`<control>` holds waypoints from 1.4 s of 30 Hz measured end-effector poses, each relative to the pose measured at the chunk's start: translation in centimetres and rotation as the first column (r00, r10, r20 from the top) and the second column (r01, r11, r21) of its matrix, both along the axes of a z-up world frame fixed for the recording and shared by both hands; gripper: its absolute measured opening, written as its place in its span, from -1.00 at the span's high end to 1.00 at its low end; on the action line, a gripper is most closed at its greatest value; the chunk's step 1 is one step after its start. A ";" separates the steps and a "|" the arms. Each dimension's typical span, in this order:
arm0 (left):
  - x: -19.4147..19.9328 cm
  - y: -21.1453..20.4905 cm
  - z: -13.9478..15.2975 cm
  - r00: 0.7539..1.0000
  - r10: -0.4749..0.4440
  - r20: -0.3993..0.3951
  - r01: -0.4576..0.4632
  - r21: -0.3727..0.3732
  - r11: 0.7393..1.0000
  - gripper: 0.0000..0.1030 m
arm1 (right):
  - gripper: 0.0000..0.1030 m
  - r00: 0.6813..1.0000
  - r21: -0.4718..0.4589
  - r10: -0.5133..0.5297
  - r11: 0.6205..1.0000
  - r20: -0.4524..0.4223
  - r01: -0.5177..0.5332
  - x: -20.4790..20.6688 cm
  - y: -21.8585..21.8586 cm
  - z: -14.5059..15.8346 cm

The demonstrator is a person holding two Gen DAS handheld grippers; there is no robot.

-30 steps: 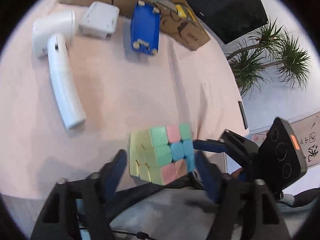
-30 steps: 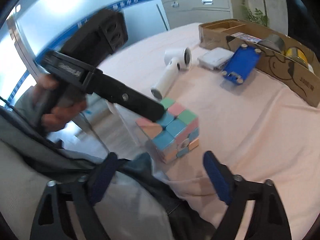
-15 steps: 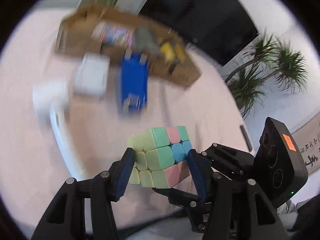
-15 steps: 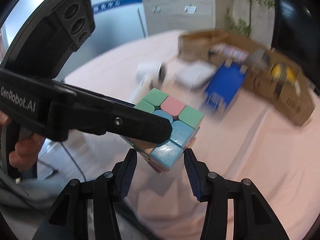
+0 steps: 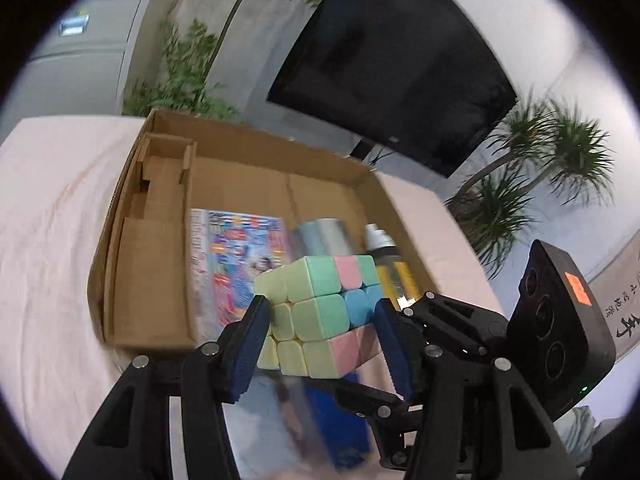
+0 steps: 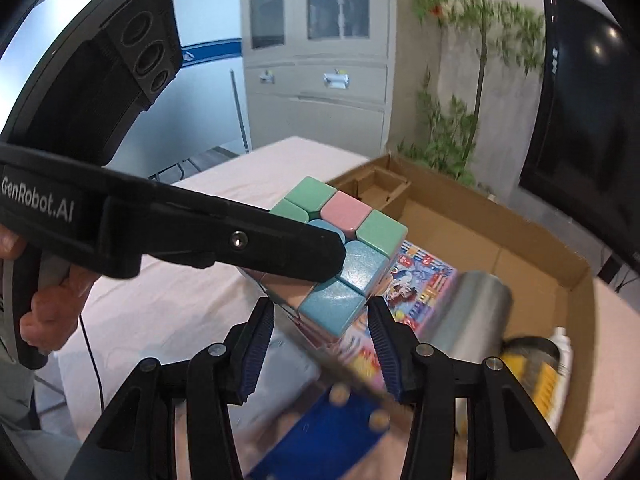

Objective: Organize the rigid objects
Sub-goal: 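Place the Rubik's cube on the board-game box inside the box, then grasp the blue stapler lying on the table with the right tool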

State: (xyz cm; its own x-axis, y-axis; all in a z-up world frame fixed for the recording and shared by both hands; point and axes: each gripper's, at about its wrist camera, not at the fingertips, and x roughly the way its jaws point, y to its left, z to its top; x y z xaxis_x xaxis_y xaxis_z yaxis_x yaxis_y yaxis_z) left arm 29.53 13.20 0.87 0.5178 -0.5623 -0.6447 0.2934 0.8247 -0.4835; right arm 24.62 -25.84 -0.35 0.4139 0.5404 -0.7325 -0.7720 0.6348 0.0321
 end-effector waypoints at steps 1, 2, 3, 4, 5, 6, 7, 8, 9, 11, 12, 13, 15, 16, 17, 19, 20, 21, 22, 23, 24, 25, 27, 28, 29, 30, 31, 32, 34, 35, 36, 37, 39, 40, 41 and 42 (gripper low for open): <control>1.0 0.3 -0.9 1.000 0.002 -0.027 -0.002 -0.001 1.000 -0.01 | 0.09 1.000 -0.011 -0.005 1.000 -0.026 0.005 1.4 0.8 -1.2; 1.9 0.6 -2.1 0.998 0.003 -0.059 -0.004 -0.006 1.000 0.00 | 0.09 0.999 -0.021 -0.008 1.000 -0.043 0.007 2.5 1.4 -2.1; 2.3 1.1 -3.3 0.996 0.006 -0.090 -0.008 -0.012 1.000 0.00 | 0.09 0.998 -0.037 -0.014 0.999 -0.059 0.012 3.2 1.9 -3.2; 2.7 1.2 -4.2 0.993 0.008 -0.114 -0.010 -0.015 1.000 0.04 | 0.09 0.997 -0.053 -0.021 0.998 -0.078 0.017 3.8 2.3 -4.3; 2.8 1.4 -5.1 0.991 0.011 -0.130 -0.013 -0.017 1.000 0.03 | 0.09 0.995 -0.071 -0.031 0.997 -0.100 0.024 3.9 2.8 -5.4; 2.7 1.6 -5.4 0.990 0.015 -0.138 -0.018 -0.018 1.000 0.07 | 0.07 0.992 -0.072 -0.033 0.997 -0.119 0.024 3.6 2.9 -6.0; 2.6 1.7 -5.8 0.989 0.012 -0.150 -0.014 -0.017 1.000 0.14 | 0.06 0.991 -0.049 -0.033 0.998 -0.126 0.027 3.6 2.7 -6.0; 2.3 2.0 -5.9 0.989 0.010 -0.150 -0.013 -0.020 1.000 0.16 | 0.07 0.991 -0.066 -0.027 0.998 -0.133 0.018 3.5 2.8 -6.0; 2.0 2.4 -5.8 0.990 0.027 -0.139 -0.029 -0.015 0.999 0.16 | 0.07 0.992 -0.080 -0.031 0.997 -0.120 0.021 3.2 2.7 -5.9; 1.4 3.3 -5.4 0.993 0.058 -0.105 -0.061 -0.020 0.998 0.16 | 0.07 0.992 -0.050 -0.033 0.998 -0.122 0.027 2.9 2.2 -5.3; 1.1 3.6 -5.2 0.994 0.062 -0.095 -0.065 -0.032 0.997 0.16 | 0.07 0.989 -0.034 -0.032 0.999 -0.142 0.028 2.8 2.0 -5.4; 1.0 3.7 -5.1 0.994 0.062 -0.090 -0.066 -0.038 0.997 0.16 | 0.06 0.987 -0.024 -0.030 0.999 -0.160 0.026 2.6 2.2 -5.4; 1.2 3.3 -5.4 0.994 0.053 -0.098 -0.055 -0.018 0.998 0.20 | 0.15 0.985 -0.018 -0.014 1.000 -0.172 0.011 2.6 2.8 -5.8; 1.2 3.1 -5.4 0.994 0.056 -0.095 -0.057 -0.002 0.998 0.22 | 0.21 0.983 -0.013 -0.004 1.000 -0.182 0.002 2.4 3.1 -6.0; 1.0 3.0 -5.4 0.994 0.055 -0.095 -0.054 0.007 0.998 0.22 | 0.21 0.983 -0.027 -0.019 1.000 -0.183 0.014 2.2 3.5 -6.2; 0.8 3.0 -5.5 0.993 0.054 -0.107 -0.054 0.005 0.999 0.22 | 0.20 0.982 -0.036 -0.048 0.998 -0.183 0.042 1.7 3.6 -6.1; 0.9 3.0 -5.6 0.992 0.054 -0.115 -0.054 0.005 0.999 0.23 | 0.18 0.979 -0.028 -0.055 0.998 -0.198 0.051 1.6 3.5 -6.2; 0.9 3.1 -5.7 0.990 0.058 -0.126 -0.057 0.009 0.998 0.27 | 0.17 0.977 -0.025 -0.056 0.998 -0.208 0.052 1.6 3.4 -6.2; 1.0 3.3 -5.9 0.988 0.062 -0.142 -0.061 0.012 0.998 0.29 | 0.16 0.976 -0.032 -0.057 0.998 -0.209 0.052 1.5 3.6 -6.3; 1.0 3.5 -6.1 0.984 0.068 -0.163 -0.069 -0.001 0.998 0.29 | 0.07 0.977 -0.038 -0.052 0.998 -0.206 0.045 1.2 3.7 -6.3; 1.0 3.8 -6.2 0.981 0.076 -0.176 -0.080 -0.014 0.997 0.32 | 0.01 0.978 -0.042 -0.038 0.999 -0.206 0.030 0.9 3.8 -6.4; 0.8 4.1 -6.0 0.979 0.095 -0.179 -0.098 -0.008 0.995 0.32 | -0.04 0.979 -0.044 -0.026 0.999 -0.204 0.017 0.5 3.8 -6.2; -0.7 4.8 -4.8 0.981 0.143 -0.134 -0.140 0.030 0.990 0.37 | -0.10 0.980 -0.038 -0.040 0.999 -0.193 0.034 -0.4 2.9 -5.5; -1.8 5.1 -4.1 0.983 0.151 -0.107 -0.149 0.033 0.988 0.31 | -0.24 0.979 -0.030 -0.053 0.998 -0.197 0.048 -1.0 2.0 -5.0; -2.6 5.1 -3.8 0.984 0.154 -0.092 -0.150 0.042 0.988 0.22 | -0.42 0.977 -0.018 -0.079 0.997 -0.196 0.077 -1.6 0.6 -4.5; -4.3 5.0 -3.2 0.984 0.161 -0.069 -0.156 0.074 0.985 -0.14 | -0.46 0.976 -0.008 -0.106 0.994 -0.191 0.106 -2.4 -0.9 -4.1; -5.4 4.7 -3.0 0.983 0.176 -0.049 -0.171 0.098 0.980 -0.55 | -0.46 0.972 -0.010 -0.138 0.990 -0.192 0.139 -3.1 -2.5 -4.0; -7.0 4.3 -2.8 0.981 0.194 -0.005 -0.192 0.114 0.975 -0.62 | -0.46 0.958 -0.028 -0.191 0.982 -0.215 0.189 -3.9 -4.4 -4.6; -8.6 3.0 -3.4 0.986 0.166 0.019 -0.167 0.113 0.980 -0.62 | -0.49 0.907 -0.070 -0.289 0.957 -0.307 0.282 -4.9 -6.7 -6.7; -9.0 1.9 -4.4 0.991 0.135 -0.020 -0.132 0.100 0.986 -0.62 | -0.49 0.876 -0.088 -0.323 0.946 -0.360 0.312 -5.5 -7.3 -8.0; -9.2 1.2 -5.1 0.991 0.129 -0.047 -0.124 0.092 0.988 -0.59 | -0.49 0.862 -0.087 -0.327 0.944 -0.388 0.319 -6.1 -7.4 -8.9; -9.1 0.3 -6.3 0.988 0.125 -0.087 -0.117 0.092 0.989 -0.59 | -0.48 0.860 -0.086 -0.320 0.946 -0.397 0.312 -6.8 -7.1 -9.5; -9.0 -0.8 -7.6 0.985 0.114 -0.127 -0.104 0.079 0.991 -0.46 | -0.46 0.878 -0.076 -0.304 0.952 -0.371 0.297 -7.8 -6.1 -9.9; -9.1 -1.1 -8.0 0.983 0.111 -0.145 -0.103 0.064 0.993 -0.40 | -0.46 0.890 -0.081 -0.307 0.951 -0.338 0.297 -8.1 -5.5 -10.1; -9.2 -1.2 -8.2 0.982 0.110 -0.152 -0.105 0.041 0.994 -0.40 | -0.40 0.889 -0.105 -0.322 0.947 -0.326 0.304 -8.1 -5.1 -10.4; -9.5 -1.2 -8.2 0.982 0.116 -0.147 -0.113 0.028 0.993 -0.40 | -0.32 0.883 -0.121 -0.335 0.942 -0.328 0.312 -8.0 -4.9 -10.9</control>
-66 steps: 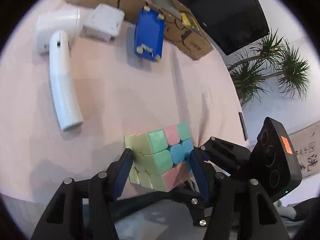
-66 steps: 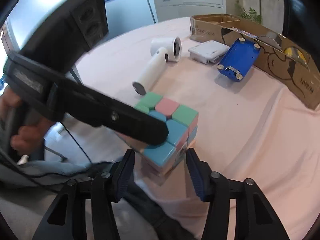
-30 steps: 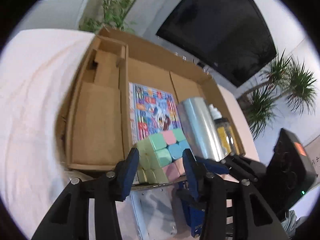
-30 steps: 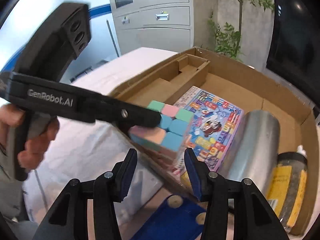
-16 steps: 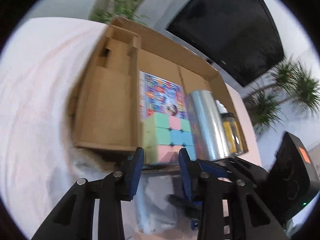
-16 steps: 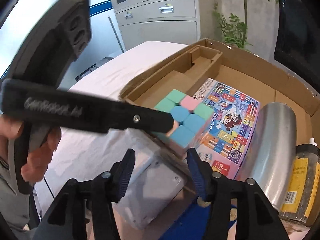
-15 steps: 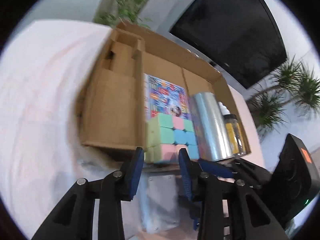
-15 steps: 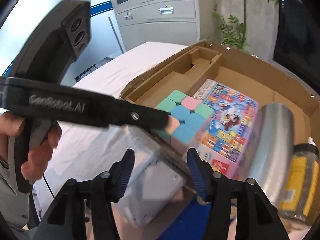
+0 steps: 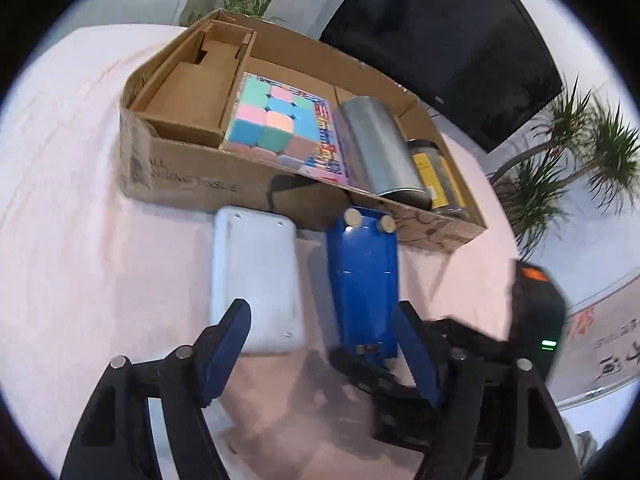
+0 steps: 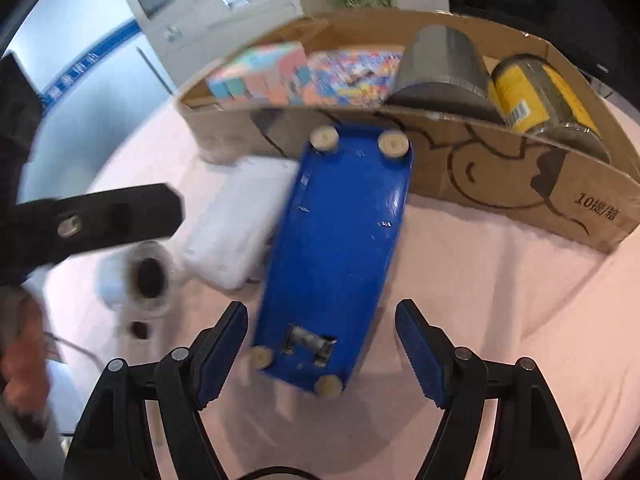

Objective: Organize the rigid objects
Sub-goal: 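Grasp the blue stapler lying on the table with the right tool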

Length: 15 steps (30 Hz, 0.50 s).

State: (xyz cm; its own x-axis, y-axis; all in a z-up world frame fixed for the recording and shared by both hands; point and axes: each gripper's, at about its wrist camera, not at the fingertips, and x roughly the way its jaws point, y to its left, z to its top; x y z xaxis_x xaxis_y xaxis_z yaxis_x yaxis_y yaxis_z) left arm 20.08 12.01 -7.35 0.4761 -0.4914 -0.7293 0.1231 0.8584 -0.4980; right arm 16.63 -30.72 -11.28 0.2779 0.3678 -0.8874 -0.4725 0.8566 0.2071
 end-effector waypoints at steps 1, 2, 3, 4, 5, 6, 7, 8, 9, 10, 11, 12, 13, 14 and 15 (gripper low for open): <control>-0.3 -0.1 0.0 1.000 0.008 0.003 -0.008 0.000 1.000 -0.40 | -0.23 1.000 0.012 -0.001 1.000 -0.012 0.001 0.1 0.2 -0.3; -0.5 -0.3 0.0 1.000 0.012 0.001 -0.012 0.008 1.000 -0.40 | -0.02 1.000 0.004 0.006 1.000 0.027 -0.006 -0.2 0.4 -0.3; -0.8 -0.5 -0.1 1.000 0.012 -0.002 -0.012 0.011 1.000 -0.40 | -0.01 0.999 -0.003 0.020 1.000 0.032 -0.020 -0.4 0.7 -0.3; -1.0 -0.8 -0.1 1.000 0.010 -0.005 -0.010 0.011 1.000 -0.40 | 0.02 0.999 0.001 0.017 1.000 0.037 -0.017 -0.4 0.5 -0.3; -1.2 -1.1 -0.1 1.000 0.004 -0.007 -0.004 0.008 1.000 -0.40 | 0.04 0.999 0.012 0.019 1.000 0.033 -0.020 -0.6 0.1 -0.4; -1.7 -1.8 -0.2 1.000 -0.003 -0.010 0.003 0.003 1.000 -0.40 | 0.05 0.999 0.029 0.027 0.999 0.030 -0.027 -0.9 -0.5 -0.4; -1.8 -2.3 -0.3 1.000 -0.013 -0.016 0.013 -0.003 1.000 -0.40 | 0.07 0.999 0.044 0.030 0.999 0.025 -0.031 -1.2 -1.3 -0.3; -1.9 -3.1 -0.6 0.999 -0.028 -0.025 0.028 -0.016 0.999 -0.40 | 0.07 0.999 0.057 0.030 0.998 0.016 -0.031 -1.5 -2.3 -0.3; -2.1 -3.7 -0.8 0.999 -0.044 -0.031 0.043 -0.027 0.999 -0.40 | 0.07 1.000 0.076 0.026 0.997 0.003 -0.026 -1.9 -3.5 -0.2; -2.1 -4.5 -1.1 0.997 -0.063 -0.037 0.061 -0.039 0.997 -0.40 | 0.07 1.000 0.111 0.017 0.994 -0.021 -0.014 -2.2 -5.3 -0.2; -2.1 -5.6 -1.6 0.995 -0.089 -0.047 0.086 -0.057 0.995 -0.40 | 0.07 0.999 0.139 0.014 0.990 -0.040 -0.008 -2.4 -6.6 -0.2; -2.0 -6.5 -2.0 0.993 -0.108 -0.055 0.104 -0.073 0.992 -0.40 | 0.07 0.998 0.175 0.014 0.984 -0.068 -0.002 -2.5 -8.0 -0.2; -1.9 -7.4 -2.5 0.990 -0.126 -0.063 0.120 -0.091 0.989 -0.40 | 0.07 0.996 0.213 0.010 0.977 -0.094 0.010 -2.5 -9.5 -0.2; -1.6 -8.6 -3.3 0.985 -0.153 -0.075 0.143 -0.125 0.982 -0.40 | 0.06 0.994 0.250 0.002 0.968 -0.113 0.027 -2.7 -11.3 -0.2; -1.3 -9.4 -4.0 0.982 -0.169 -0.089 0.154 -0.157 0.975 -0.40 | 0.06 0.993 0.256 -0.007 0.966 -0.117 0.037 -2.6 -12.2 -0.2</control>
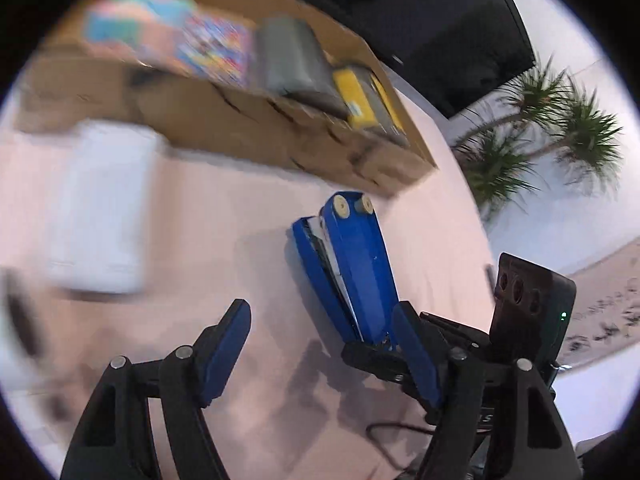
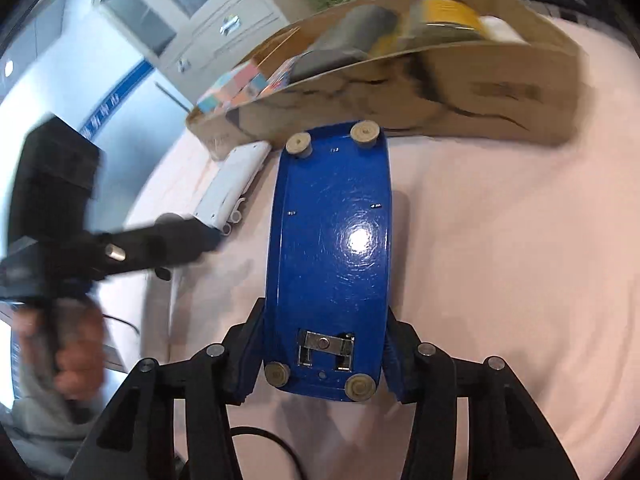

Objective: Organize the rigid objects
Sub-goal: 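Grasp the blue stapler lying on the table with the right tool, then lift the blue stapler with the right tool and carry it toward the box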

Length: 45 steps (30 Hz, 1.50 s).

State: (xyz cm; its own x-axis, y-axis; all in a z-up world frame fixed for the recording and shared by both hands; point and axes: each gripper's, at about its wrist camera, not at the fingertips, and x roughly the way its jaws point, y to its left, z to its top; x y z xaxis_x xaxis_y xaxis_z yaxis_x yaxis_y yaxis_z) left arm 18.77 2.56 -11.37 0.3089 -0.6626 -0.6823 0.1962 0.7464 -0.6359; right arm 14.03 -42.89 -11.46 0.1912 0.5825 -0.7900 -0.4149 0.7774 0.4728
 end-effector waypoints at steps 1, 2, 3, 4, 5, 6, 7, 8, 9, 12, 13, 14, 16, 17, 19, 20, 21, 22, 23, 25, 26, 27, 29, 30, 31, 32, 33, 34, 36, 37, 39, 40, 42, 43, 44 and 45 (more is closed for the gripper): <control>0.4 -0.8 -0.8 1.000 -0.014 -0.028 0.013 -0.028 1.000 -0.40 | -0.02 1.000 -0.014 -0.025 1.000 0.015 0.025 -0.3 -1.2 0.3; 0.9 -1.8 -1.6 0.998 -0.033 -0.054 0.030 -0.055 0.998 -0.40 | -0.09 0.998 -0.036 -0.041 0.998 0.040 0.042 -0.5 -1.9 0.6; 1.4 -2.7 -2.2 0.996 -0.050 -0.070 0.045 -0.077 0.996 -0.40 | -0.09 0.996 -0.059 -0.044 0.997 0.080 0.049 -1.0 -2.2 1.2; 1.7 -3.3 -2.6 0.995 -0.059 -0.080 0.052 -0.088 0.995 -0.38 | -0.11 0.990 -0.085 -0.030 0.995 0.139 0.042 -1.8 -2.3 2.0; 2.0 -3.9 -2.6 0.996 -0.063 -0.071 0.055 -0.105 0.993 -0.38 | -0.13 0.984 -0.103 -0.013 0.994 0.178 0.031 -2.3 -2.1 2.5; 2.2 -4.4 -2.7 0.994 -0.072 -0.081 0.062 -0.114 0.992 -0.31 | -0.14 0.977 -0.126 0.014 0.992 0.215 0.013 -2.9 -1.6 2.9; 2.4 -4.8 -2.8 0.993 -0.072 -0.097 0.061 -0.112 0.992 -0.27 | -0.14 0.968 -0.159 0.042 0.987 0.249 -0.002 -3.5 -1.1 3.2; 2.5 -4.9 -2.7 0.993 -0.069 -0.094 0.059 -0.112 0.992 -0.27 | -0.12 0.956 -0.214 0.066 0.977 0.285 -0.003 -3.9 -0.4 3.4; 2.6 -5.1 -2.7 0.993 -0.069 -0.094 0.059 -0.111 0.992 -0.24 | -0.12 0.946 -0.267 0.079 0.964 0.315 0.009 -3.9 0.2 3.5; 2.6 -5.3 -2.5 0.991 -0.083 -0.102 0.071 -0.118 0.990 0.01 | -0.06 0.923 -0.348 0.099 0.937 0.373 0.040 -4.3 0.7 3.0; 2.5 -5.5 -2.2 0.991 -0.089 -0.101 0.077 -0.121 0.990 0.01 | 0.10 0.923 -0.340 0.102 0.940 0.371 0.033 -4.5 0.3 3.1; 2.4 -5.8 -1.8 0.992 -0.089 -0.092 0.079 -0.108 0.991 0.01 | 0.32 0.923 -0.334 0.108 0.942 0.370 0.024 -4.1 -0.1 3.0; 2.3 -6.6 -0.8 0.993 -0.098 -0.061 0.092 -0.087 0.992 -0.01 | 0.52 0.924 -0.325 0.090 0.945 0.372 0.039 -3.4 -0.4 3.1; 2.5 -7.2 -0.6 0.992 -0.107 -0.060 0.102 -0.083 0.991 -0.01 | 0.57 0.944 -0.273 0.040 0.961 0.327 0.054 -2.6 -1.6 3.0; 2.6 -7.6 -0.1 0.989 -0.135 -0.055 0.127 -0.127 0.984 -0.01 | 0.70 0.969 -0.165 -0.103 0.976 0.226 0.142 -0.9 -5.3 2.6; 2.5 -7.8 0.1 0.987 -0.154 -0.043 0.145 -0.163 0.976 -0.01 | 0.65 0.962 -0.189 -0.173 0.958 0.214 0.214 -0.2 -7.3 2.2; 2.4 -8.1 0.5 0.986 -0.162 -0.033 0.154 -0.171 0.973 -0.01 | 0.62 0.952 -0.213 -0.216 0.941 0.216 0.262 0.2 -9.0 2.0; 2.2 -8.3 0.6 0.985 -0.168 -0.026 0.162 -0.165 0.973 -0.01 | 0.57 0.942 -0.227 -0.257 0.925 0.217 0.305 0.4 -10.6 2.1; 2.1 -8.4 0.8 0.984 -0.177 -0.018 0.172 -0.157 0.973 -0.01 | 0.54 0.932 -0.222 -0.291 0.915 0.217 0.337 0.4 -12.1 2.4; 1.9 -8.2 0.9 0.985 -0.175 -0.012 0.171 -0.151 0.974 -0.01 | 0.24 0.928 -0.195 -0.294 0.920 0.230 0.340 -0.2 -13.1 3.6; 1.8 -8.0 1.0 0.986 -0.166 -0.008 0.163 -0.139 0.977 -0.01 | -0.07 0.928 -0.186 -0.281 0.926 0.246 0.330 -0.4 -12.8 4.1; 1.8 -7.7 1.0 0.988 -0.154 -0.004 0.153 -0.125 0.980 -0.01 | -0.21 0.929 -0.170 -0.265 0.934 0.260 0.314 -1.2 -12.2 4.6; 1.7 -7.0 1.1 0.992 -0.124 -0.001 0.124 -0.099 0.987 -0.01 | -0.39 0.937 -0.133 -0.227 0.954 0.264 0.269 -2.6 -10.4 5.1; 1.7 -6.5 1.0 0.994 -0.113 -0.005 0.112 -0.100 0.989 -0.01 | -0.38 0.946 -0.129 -0.181 0.966 0.270 0.222 -3.3 -8.7 5.1; 1.8 -6.1 0.8 0.995 -0.103 -0.013 0.101 -0.104 0.989 -0.01 | -0.38 0.947 -0.141 -0.147 0.971 0.284 0.193 -4.0 -7.2 5.2; 1.9 -5.8 0.6 0.996 -0.091 -0.023 0.088 -0.102 0.991 -0.01 | -0.38 0.943 -0.173 -0.108 0.970 0.314 0.168 -4.6 -5.5 5.0; 1.9 -5.5 0.4 0.996 -0.080 -0.029 0.077 -0.094 0.993 -0.01 | -0.37 0.939 -0.212 -0.086 0.963 0.333 0.164 -4.5 -3.5 4.7; 1.9 -5.2 0.3 0.997 -0.073 -0.033 0.070 -0.087 0.994 -0.01 | -0.36 0.942 -0.261 -0.077 0.950 0.328 0.169 -4.3 -2.7 3.9; 1.8 -4.6 0.1 0.997 -0.057 -0.044 0.053 -0.083 0.995 -0.01 | -0.06 0.966 -0.348 -0.089 0.922 0.241 0.172 -2.9 -1.3 1.7; 1.8 -4.5 0.1 0.998 -0.052 -0.046 0.048 -0.081 0.996 -0.01 | 0.18 0.957 -0.355 -0.096 0.914 0.273 0.193 -3.0 -1.2 1.9; 1.7 -4.1 0.2 0.998 -0.047 -0.038 0.043 -0.085 0.995 -0.01 | 0.23 0.962 -0.323 -0.103 0.928 0.253 0.184 -3.0 -1.5 2.3; 1.8 -4.0 0.4 0.998 -0.049 -0.035 0.046 -0.088 0.995 -0.01 | 0.24 0.966 -0.262 -0.126 0.947 0.224 0.184 -2.9 -2.1 2.4; 1.9 -4.6 0.7 0.998 -0.056 -0.033 0.053 -0.090 0.995 -0.01 | 0.28 0.978 -0.031 -0.196 0.980 0.072 0.199 -2.3 -4.7 2.3; 2.0 -5.0 0.7 0.997 -0.068 -0.033 0.064 -0.090 0.994 -0.01 | 0.34 0.973 0.143 -0.219 0.963 -0.072 0.227 -1.9 -6.7 1.7; 2.0 -5.6 0.8 0.996 -0.079 -0.035 0.075 -0.089 0.993 -0.01 | 0.39 0.963 0.235 -0.222 0.938 -0.156 0.254 -1.7 -7.8 1.1; 2.1 -6.1 0.7 0.995 -0.090 -0.038 0.086 -0.087 0.992 -0.01 | 0.39 0.946 0.311 -0.223 0.905 -0.237 0.291 -1.7 -9.1 0.3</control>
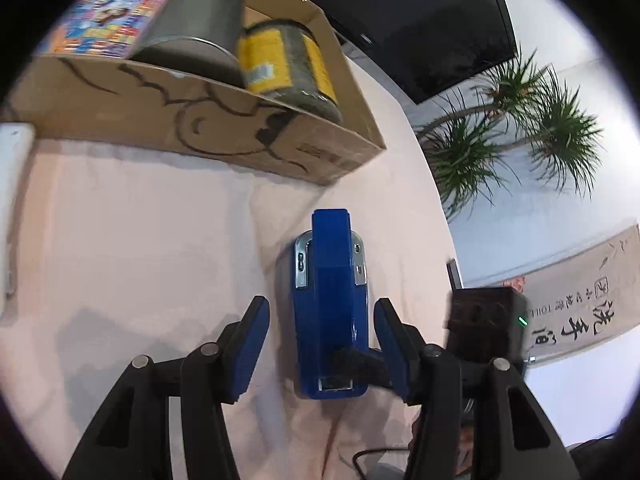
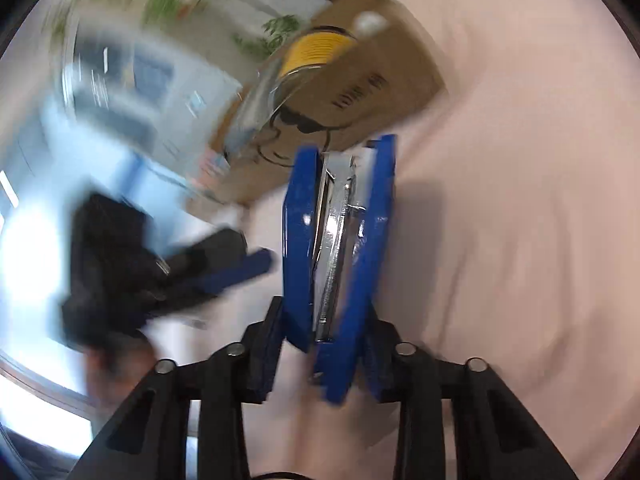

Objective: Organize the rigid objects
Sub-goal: 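Lift the blue stapler with the right tool and carry it toward the box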

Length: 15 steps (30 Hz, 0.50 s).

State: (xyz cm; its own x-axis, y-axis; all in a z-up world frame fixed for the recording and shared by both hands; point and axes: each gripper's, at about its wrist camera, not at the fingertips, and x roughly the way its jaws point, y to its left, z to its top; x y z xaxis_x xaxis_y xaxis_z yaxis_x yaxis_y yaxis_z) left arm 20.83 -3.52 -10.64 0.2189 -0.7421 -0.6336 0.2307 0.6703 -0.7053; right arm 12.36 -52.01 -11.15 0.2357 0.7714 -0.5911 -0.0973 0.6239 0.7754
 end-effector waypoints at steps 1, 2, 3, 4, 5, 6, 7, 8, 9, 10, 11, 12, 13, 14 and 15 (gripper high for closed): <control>0.0 -0.5 -0.1 1.000 -0.007 -0.005 0.007 0.004 1.000 -0.01 | 0.30 0.999 0.044 -0.026 0.999 -0.034 0.027 0.0 -1.1 -0.5; 0.0 -1.2 -0.2 1.000 -0.017 -0.013 0.018 0.009 1.000 -0.01 | 0.09 0.998 -0.004 -0.055 0.998 -0.027 0.055 -0.4 -2.2 -0.2; 0.1 -1.7 -0.3 0.999 -0.027 -0.019 0.028 0.011 1.000 -0.01 | -0.05 0.996 -0.108 -0.085 0.990 0.011 0.086 -1.0 -2.9 0.7; 0.1 -2.1 -0.4 0.999 -0.038 -0.021 0.038 0.011 0.999 -0.02 | -0.38 0.992 -0.246 -0.106 0.962 0.069 0.120 -1.7 -3.6 2.3; 0.2 -2.7 -0.4 0.998 -0.053 -0.021 0.053 0.012 0.999 -0.08 | -0.50 0.988 -0.319 -0.108 0.938 0.107 0.137 -2.1 -3.9 3.3; 0.3 -2.9 -0.5 0.998 -0.061 -0.017 0.061 0.012 0.998 -0.15 | -0.50 0.984 -0.401 -0.088 0.904 0.157 0.145 -2.6 -3.9 4.7; 0.4 -3.3 -0.6 0.998 -0.068 -0.014 0.068 0.018 0.998 -0.15 | -0.50 0.979 -0.458 -0.054 0.878 0.197 0.140 -3.0 -3.4 5.9; 0.6 -3.9 -0.9 0.997 -0.079 -0.015 0.079 0.029 0.996 -0.15 | -0.50 0.971 -0.514 -0.003 0.848 0.239 0.129 -3.3 -2.5 6.8; 0.8 -4.2 -1.0 0.996 -0.086 -0.015 0.086 0.034 0.996 -0.15 | -0.50 0.961 -0.553 0.044 0.825 0.272 0.119 -3.5 -1.3 7.5; 1.0 -4.4 -1.2 0.996 -0.089 -0.013 0.089 0.038 0.995 -0.15 | -0.44 0.948 -0.588 0.102 0.803 0.301 0.100 -3.9 0.4 7.9; 1.1 -4.5 -1.3 0.996 -0.086 -0.008 0.086 0.047 0.995 -0.15 | -0.30 0.938 -0.605 0.143 0.792 0.315 0.082 -4.0 1.8 8.0; 1.2 -4.4 -1.3 0.997 -0.082 -0.002 0.082 0.060 0.995 -0.15 | -0.21 0.934 -0.612 0.161 0.787 0.319 0.074 -3.6 2.6 8.0; 1.3 -4.3 -1.4 0.997 -0.079 0.001 0.079 0.068 0.995 -0.15 | -0.07 0.934 -0.620 0.176 0.782 0.313 0.061 -2.4 3.7 7.5; 1.3 -4.1 -1.5 0.997 -0.074 0.000 0.074 0.076 0.994 -0.15 | 0.11 0.942 -0.632 0.178 0.774 0.283 0.044 -1.7 4.5 6.7; 1.2 -3.7 -1.6 0.998 -0.069 -0.002 0.069 0.082 0.994 -0.15 | 0.27 0.953 -0.635 0.165 0.772 0.254 0.036 -1.2 4.9 6.2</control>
